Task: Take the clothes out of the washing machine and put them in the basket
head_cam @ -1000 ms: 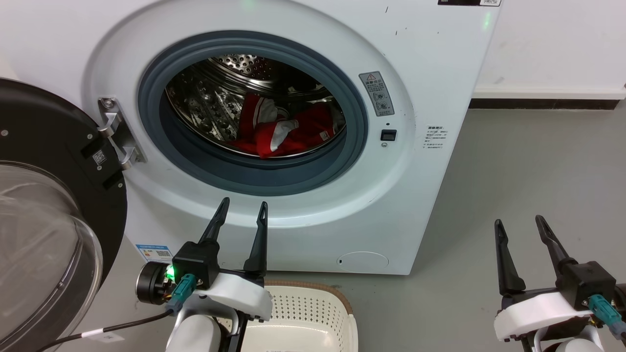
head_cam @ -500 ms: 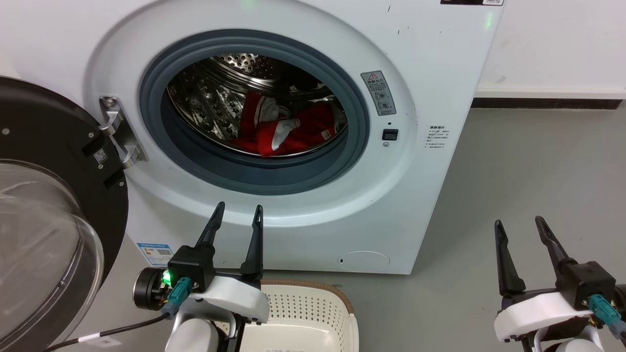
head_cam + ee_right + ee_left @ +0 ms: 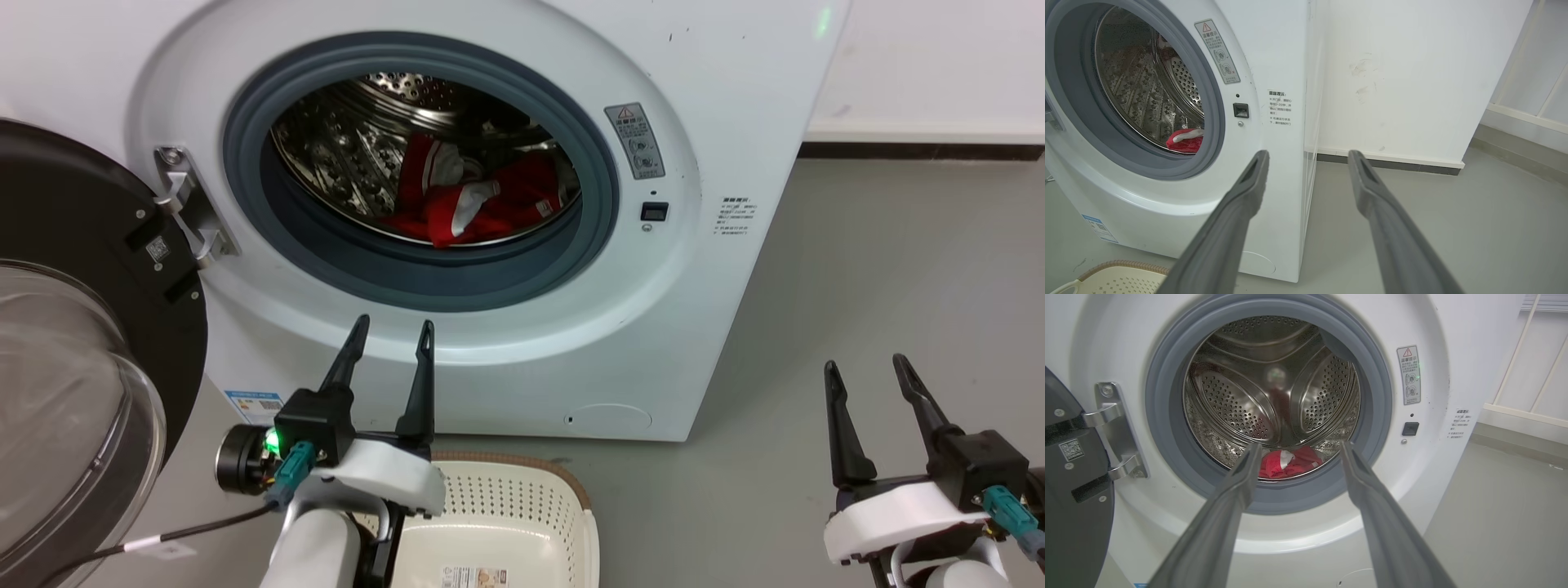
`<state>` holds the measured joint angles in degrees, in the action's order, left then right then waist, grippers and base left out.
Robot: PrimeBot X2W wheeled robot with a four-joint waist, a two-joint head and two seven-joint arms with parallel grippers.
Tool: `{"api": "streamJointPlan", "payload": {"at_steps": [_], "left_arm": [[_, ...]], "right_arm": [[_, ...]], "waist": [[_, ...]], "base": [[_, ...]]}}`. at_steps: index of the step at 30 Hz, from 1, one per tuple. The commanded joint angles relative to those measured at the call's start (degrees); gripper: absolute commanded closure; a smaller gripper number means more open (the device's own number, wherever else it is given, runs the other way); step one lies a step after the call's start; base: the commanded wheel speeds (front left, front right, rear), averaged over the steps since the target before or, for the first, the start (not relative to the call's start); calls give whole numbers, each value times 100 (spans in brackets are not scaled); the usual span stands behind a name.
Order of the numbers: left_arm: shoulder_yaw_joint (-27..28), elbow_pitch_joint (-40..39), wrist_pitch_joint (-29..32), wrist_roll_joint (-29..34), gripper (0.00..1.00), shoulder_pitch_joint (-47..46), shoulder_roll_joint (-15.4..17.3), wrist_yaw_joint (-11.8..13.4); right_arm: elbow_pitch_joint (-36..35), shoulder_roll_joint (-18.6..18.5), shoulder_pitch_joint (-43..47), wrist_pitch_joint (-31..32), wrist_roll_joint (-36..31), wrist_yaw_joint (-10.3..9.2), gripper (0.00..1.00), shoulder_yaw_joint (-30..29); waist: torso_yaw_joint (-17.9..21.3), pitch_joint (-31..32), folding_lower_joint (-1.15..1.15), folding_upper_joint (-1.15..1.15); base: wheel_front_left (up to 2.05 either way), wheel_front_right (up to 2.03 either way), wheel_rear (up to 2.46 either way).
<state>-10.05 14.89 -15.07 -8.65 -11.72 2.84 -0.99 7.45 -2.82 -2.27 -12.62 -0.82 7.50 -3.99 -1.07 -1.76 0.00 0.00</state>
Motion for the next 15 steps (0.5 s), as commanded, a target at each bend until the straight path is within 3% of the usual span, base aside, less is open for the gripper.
{"api": "streamJointPlan", "payload": {"at_steps": [1, 8, 15], "left_arm": [[44, 44, -15, 47, 0, -150, 8, 37], [172, 393, -15, 101, 0, -847, 6, 111], [353, 894, -15, 283, 0, -1887, 99, 11]], "right_arm": [[-61, -10, -107, 1, 26, -2, 0, 31], [-214, -9, -313, 39, 12, -2, 0, 143], [-409, -8, -625, -7, 32, -2, 0, 271]], "waist": [[22, -128, 0, 0], [132, -630, 0, 0], [328, -1442, 0, 0]], "base": [[0, 0, 0], [0, 0, 0], [0, 0, 0]]}}
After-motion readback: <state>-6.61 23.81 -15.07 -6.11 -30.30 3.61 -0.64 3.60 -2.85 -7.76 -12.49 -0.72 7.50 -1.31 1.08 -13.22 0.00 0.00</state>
